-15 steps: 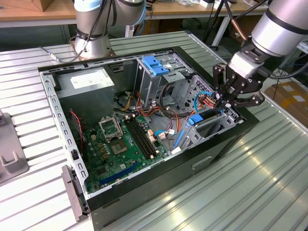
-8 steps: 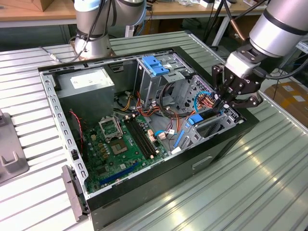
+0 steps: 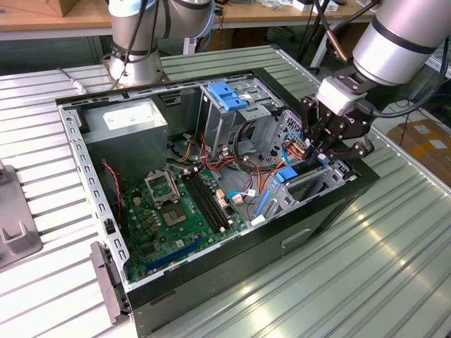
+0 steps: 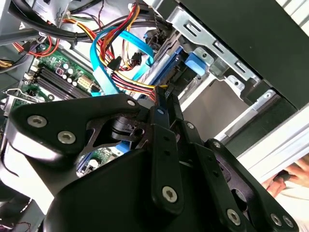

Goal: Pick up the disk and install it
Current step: 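Insert the first disk wire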

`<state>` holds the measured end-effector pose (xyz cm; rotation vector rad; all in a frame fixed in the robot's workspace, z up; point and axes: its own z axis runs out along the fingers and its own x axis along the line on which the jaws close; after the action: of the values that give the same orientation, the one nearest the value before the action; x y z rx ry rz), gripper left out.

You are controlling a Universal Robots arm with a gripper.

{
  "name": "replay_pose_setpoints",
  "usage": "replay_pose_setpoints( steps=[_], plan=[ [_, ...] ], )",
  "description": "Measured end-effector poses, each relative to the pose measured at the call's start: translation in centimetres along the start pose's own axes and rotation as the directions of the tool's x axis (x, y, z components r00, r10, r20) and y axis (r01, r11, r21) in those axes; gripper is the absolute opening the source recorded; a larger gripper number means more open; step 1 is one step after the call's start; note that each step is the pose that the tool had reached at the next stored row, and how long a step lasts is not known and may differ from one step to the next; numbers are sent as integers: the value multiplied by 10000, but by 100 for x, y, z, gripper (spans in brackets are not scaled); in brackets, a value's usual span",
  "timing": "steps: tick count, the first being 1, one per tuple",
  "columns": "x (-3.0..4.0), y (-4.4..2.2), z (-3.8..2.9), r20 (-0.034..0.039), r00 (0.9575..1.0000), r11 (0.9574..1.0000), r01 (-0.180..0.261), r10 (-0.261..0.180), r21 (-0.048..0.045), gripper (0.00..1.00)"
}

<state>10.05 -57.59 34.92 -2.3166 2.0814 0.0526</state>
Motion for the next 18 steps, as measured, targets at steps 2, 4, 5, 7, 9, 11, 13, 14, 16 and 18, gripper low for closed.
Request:
replay_pose_setpoints(
  steps=[2,4,5,7,9,11,13,14,16,18],
  plan=[
    [-5,-21,7,2,10000,10000,0,0,0,18],
    [-1,-67,9,0,10000,10000,0,0,0,18],
    [-1,-70,9,0,10000,10000,1,-1,0,18],
    [0,-72,-6,0,10000,10000,0,0,0,18],
    [0,-82,-19,4,10000,10000,0,0,-21,18],
    [-1,-96,-32,-42,10000,10000,-2,2,-49,18],
    [-2,-102,-37,-57,10000,10000,-3,3,-53,18],
    [-2,-108,-40,-58,10000,10000,-3,3,-55,18],
    [-6,-117,-44,-60,10000,10000,-2,2,-67,18],
    [-10,-123,-45,-65,10000,10000,-3,3,-71,18]
  ],
)
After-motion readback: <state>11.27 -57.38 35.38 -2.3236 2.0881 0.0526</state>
